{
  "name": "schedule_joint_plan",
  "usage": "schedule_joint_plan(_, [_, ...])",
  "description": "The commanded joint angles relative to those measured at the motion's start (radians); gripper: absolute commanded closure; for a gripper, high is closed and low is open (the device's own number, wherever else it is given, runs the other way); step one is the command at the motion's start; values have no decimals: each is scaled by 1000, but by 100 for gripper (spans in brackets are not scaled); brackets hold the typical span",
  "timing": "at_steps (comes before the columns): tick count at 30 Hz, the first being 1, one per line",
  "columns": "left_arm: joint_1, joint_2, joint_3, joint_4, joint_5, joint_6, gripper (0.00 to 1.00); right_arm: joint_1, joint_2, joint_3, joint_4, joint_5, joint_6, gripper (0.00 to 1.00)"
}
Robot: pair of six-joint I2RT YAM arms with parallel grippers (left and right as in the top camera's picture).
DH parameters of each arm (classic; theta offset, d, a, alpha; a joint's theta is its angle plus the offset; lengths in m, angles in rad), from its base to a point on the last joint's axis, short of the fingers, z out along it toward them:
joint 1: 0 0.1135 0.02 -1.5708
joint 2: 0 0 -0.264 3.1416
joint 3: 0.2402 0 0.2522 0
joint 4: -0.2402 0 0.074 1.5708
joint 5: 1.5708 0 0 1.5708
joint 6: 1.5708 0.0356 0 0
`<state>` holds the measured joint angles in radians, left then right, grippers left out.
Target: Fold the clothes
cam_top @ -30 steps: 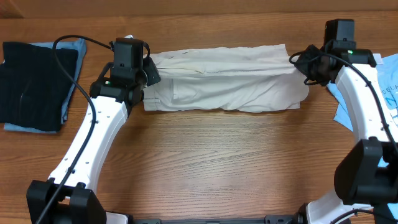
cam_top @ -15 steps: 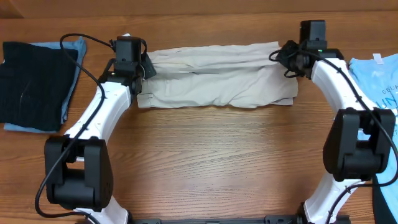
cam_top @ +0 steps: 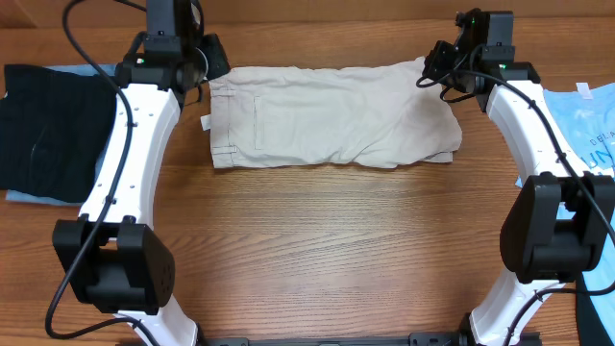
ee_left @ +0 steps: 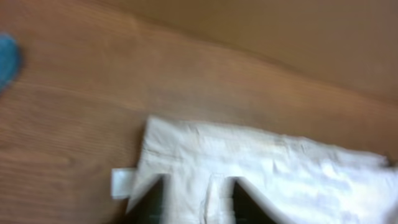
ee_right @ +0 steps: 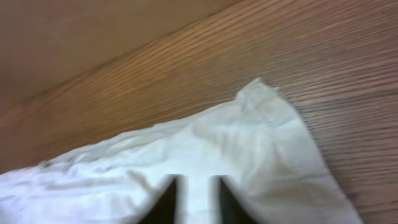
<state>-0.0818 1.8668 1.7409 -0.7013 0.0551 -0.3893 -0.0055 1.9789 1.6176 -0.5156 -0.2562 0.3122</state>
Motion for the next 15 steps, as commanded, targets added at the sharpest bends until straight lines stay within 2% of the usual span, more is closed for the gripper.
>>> schedule_joint_plan(1, [-39, 108, -10, -10, 76, 13, 96, 20, 16, 23, 0, -37, -10, 96])
schedule_joint_plan(4, [-65, 233, -10, -6, 51, 27, 96, 39, 83, 23, -29, -37, -14, 96])
schedule_joint_plan(8, [-48, 353, -10, 9, -103, 27, 96, 45, 174, 23, -227, -14, -58, 96])
schedule_joint_plan(11, [-29, 391, -10, 39, -122, 31, 96, 45, 219, 17, -393, 161, -54, 96])
schedule_joint_plan(15, [-23, 420, -9, 53, -122, 31, 96, 45, 260, 8, -416, 192, -54, 96])
